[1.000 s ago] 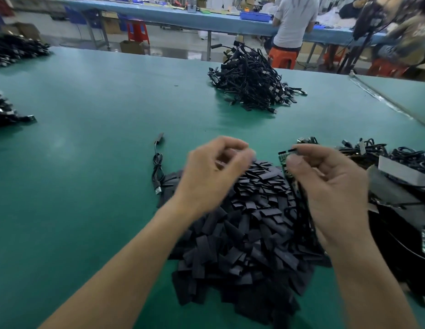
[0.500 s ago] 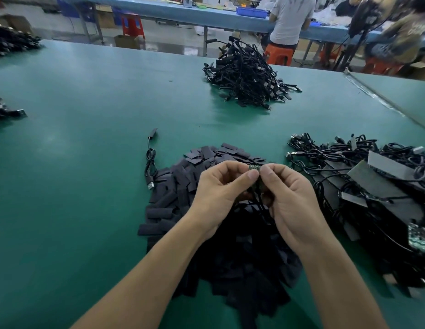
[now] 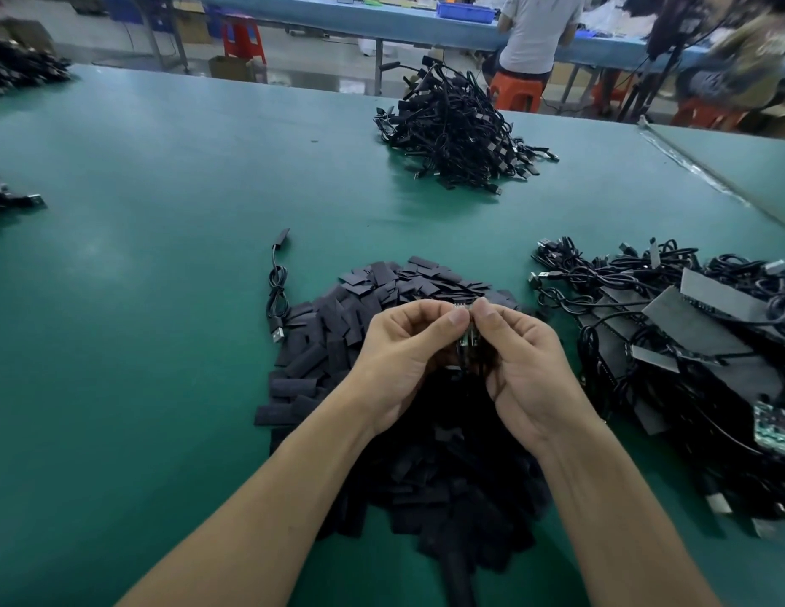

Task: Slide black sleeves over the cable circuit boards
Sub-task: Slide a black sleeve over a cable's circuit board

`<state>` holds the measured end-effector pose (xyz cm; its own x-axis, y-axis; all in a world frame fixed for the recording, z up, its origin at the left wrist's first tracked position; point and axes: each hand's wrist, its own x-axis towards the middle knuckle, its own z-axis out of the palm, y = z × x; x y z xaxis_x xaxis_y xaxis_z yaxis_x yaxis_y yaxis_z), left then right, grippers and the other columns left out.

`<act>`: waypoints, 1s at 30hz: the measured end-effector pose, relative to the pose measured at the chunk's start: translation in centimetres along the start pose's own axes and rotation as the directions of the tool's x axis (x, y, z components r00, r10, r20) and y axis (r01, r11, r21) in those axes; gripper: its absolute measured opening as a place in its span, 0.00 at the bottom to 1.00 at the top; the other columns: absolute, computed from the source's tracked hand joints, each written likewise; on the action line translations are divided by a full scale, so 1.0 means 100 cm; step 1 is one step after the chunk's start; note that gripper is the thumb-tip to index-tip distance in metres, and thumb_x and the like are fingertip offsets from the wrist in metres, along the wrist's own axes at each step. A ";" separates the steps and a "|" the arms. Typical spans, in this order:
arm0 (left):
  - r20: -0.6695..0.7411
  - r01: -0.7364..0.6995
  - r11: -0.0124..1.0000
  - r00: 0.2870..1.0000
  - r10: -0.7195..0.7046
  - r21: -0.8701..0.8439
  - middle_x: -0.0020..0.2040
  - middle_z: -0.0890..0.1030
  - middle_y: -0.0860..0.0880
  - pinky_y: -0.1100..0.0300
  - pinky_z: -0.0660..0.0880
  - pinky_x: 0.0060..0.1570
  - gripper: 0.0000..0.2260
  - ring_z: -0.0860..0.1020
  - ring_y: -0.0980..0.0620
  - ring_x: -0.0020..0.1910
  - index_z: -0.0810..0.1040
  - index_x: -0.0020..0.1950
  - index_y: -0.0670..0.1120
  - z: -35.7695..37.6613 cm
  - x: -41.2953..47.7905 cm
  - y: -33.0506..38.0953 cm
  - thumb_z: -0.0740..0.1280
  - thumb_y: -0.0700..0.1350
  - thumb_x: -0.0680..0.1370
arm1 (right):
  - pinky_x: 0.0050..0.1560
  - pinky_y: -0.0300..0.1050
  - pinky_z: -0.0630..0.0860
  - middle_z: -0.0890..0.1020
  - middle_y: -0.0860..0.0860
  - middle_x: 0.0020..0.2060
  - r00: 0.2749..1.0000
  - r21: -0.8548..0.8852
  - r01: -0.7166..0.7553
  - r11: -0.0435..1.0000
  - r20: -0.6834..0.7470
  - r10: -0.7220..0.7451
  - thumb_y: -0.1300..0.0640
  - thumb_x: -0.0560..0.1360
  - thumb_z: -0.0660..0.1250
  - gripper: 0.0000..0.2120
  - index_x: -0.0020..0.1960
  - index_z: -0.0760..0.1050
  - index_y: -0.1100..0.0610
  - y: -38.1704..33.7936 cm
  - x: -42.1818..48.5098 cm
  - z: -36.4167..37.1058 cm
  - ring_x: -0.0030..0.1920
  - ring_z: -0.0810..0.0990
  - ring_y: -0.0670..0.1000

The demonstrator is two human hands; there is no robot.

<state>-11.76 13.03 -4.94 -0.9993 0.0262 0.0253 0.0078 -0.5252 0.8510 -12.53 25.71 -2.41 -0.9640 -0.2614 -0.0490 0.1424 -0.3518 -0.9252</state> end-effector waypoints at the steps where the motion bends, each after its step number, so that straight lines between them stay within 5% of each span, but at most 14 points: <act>1: -0.008 -0.010 1.000 1.000 0.010 -0.008 0.38 0.83 0.46 0.57 0.80 0.45 0.04 0.80 0.51 0.37 0.83 0.40 0.44 0.001 0.001 0.000 0.73 0.44 0.70 | 0.40 0.44 0.81 0.85 0.57 0.38 1.000 -0.001 0.000 1.000 -0.009 0.000 0.53 0.74 0.69 0.10 0.42 0.84 0.58 0.000 0.001 0.001 0.38 0.84 0.52; 7: -0.036 -0.125 0.980 0.992 0.121 -0.154 0.39 0.83 0.46 0.56 0.82 0.44 0.08 0.83 0.51 0.37 0.79 0.42 0.43 0.003 0.001 0.020 0.67 0.47 0.75 | 0.20 0.34 0.66 0.76 0.44 0.29 0.926 -0.246 0.103 0.964 -0.329 -0.183 0.56 0.80 0.65 0.08 0.42 0.77 0.53 -0.034 -0.007 -0.020 0.23 0.70 0.43; 11: -0.212 -0.337 0.917 0.932 0.293 -0.215 0.36 0.82 0.50 0.59 0.81 0.35 0.07 0.78 0.56 0.28 0.75 0.44 0.44 0.001 0.001 0.058 0.65 0.48 0.78 | 0.22 0.36 0.62 0.76 0.43 0.31 0.816 -0.382 0.194 0.903 -0.449 -0.365 0.55 0.80 0.66 0.09 0.42 0.80 0.49 -0.057 -0.011 -0.043 0.23 0.65 0.42; 15: -0.471 -0.520 0.838 0.705 0.531 0.167 0.33 0.80 0.53 0.66 0.66 0.24 0.05 0.69 0.59 0.25 0.76 0.46 0.48 -0.013 0.001 0.091 0.65 0.45 0.82 | 0.30 0.43 0.73 0.81 0.45 0.38 0.812 -0.850 0.057 0.523 -0.266 -0.520 0.56 0.81 0.65 0.09 0.59 0.80 0.51 -0.044 -0.002 -0.050 0.29 0.73 0.45; 17: -0.462 -0.509 0.740 0.578 0.672 0.440 0.33 0.80 0.53 0.64 0.66 0.27 0.04 0.70 0.59 0.26 0.79 0.49 0.46 -0.021 0.002 0.100 0.67 0.45 0.82 | 0.47 0.48 0.78 0.81 0.51 0.49 0.868 -0.970 -0.040 0.239 -0.152 -0.473 0.58 0.80 0.66 0.15 0.66 0.76 0.51 -0.032 0.001 -0.046 0.42 0.79 0.51; 19: -0.358 -0.443 0.608 0.526 0.771 0.659 0.35 0.80 0.53 0.63 0.70 0.32 0.04 0.74 0.61 0.28 0.81 0.50 0.46 -0.025 0.003 0.103 0.68 0.46 0.81 | 0.56 0.50 0.73 0.79 0.53 0.55 0.900 -0.997 -0.070 -0.032 -0.050 -0.432 0.62 0.78 0.67 0.16 0.63 0.78 0.50 -0.023 0.001 -0.038 0.54 0.75 0.56; 22: -0.126 -0.296 0.386 0.629 0.767 0.874 0.38 0.81 0.60 0.60 0.78 0.39 0.05 0.80 0.61 0.35 0.83 0.52 0.52 -0.025 0.002 0.103 0.68 0.49 0.81 | 0.56 0.49 0.70 0.79 0.48 0.53 0.950 -0.993 0.055 -0.103 0.084 -0.302 0.66 0.75 0.68 0.15 0.53 0.84 0.49 -0.021 0.001 -0.030 0.56 0.72 0.54; 26: 0.064 -0.132 0.080 0.823 0.565 0.988 0.53 0.84 0.53 0.50 0.78 0.54 0.11 0.81 0.52 0.51 0.82 0.62 0.52 -0.019 0.005 0.093 0.65 0.49 0.82 | 0.60 0.50 0.74 0.78 0.41 0.50 0.988 -0.989 0.143 0.031 0.141 -0.064 0.56 0.77 0.66 0.11 0.56 0.81 0.45 -0.020 -0.004 -0.027 0.55 0.76 0.47; 30: 0.205 -0.215 0.006 0.940 0.272 0.977 0.63 0.81 0.53 0.48 0.75 0.62 0.15 0.78 0.51 0.61 0.76 0.70 0.52 -0.021 0.009 0.076 0.61 0.46 0.84 | 0.57 0.52 0.77 0.78 0.37 0.48 0.994 -0.991 0.093 0.100 0.098 0.047 0.48 0.73 0.66 0.13 0.57 0.79 0.42 -0.023 -0.009 -0.030 0.52 0.78 0.45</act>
<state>-12.66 7.29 0.51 -0.9300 0.0563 0.3633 0.2498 0.8218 0.5122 -12.70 29.42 -1.32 -0.9296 -0.3644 -0.0552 -0.2978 0.8308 -0.4701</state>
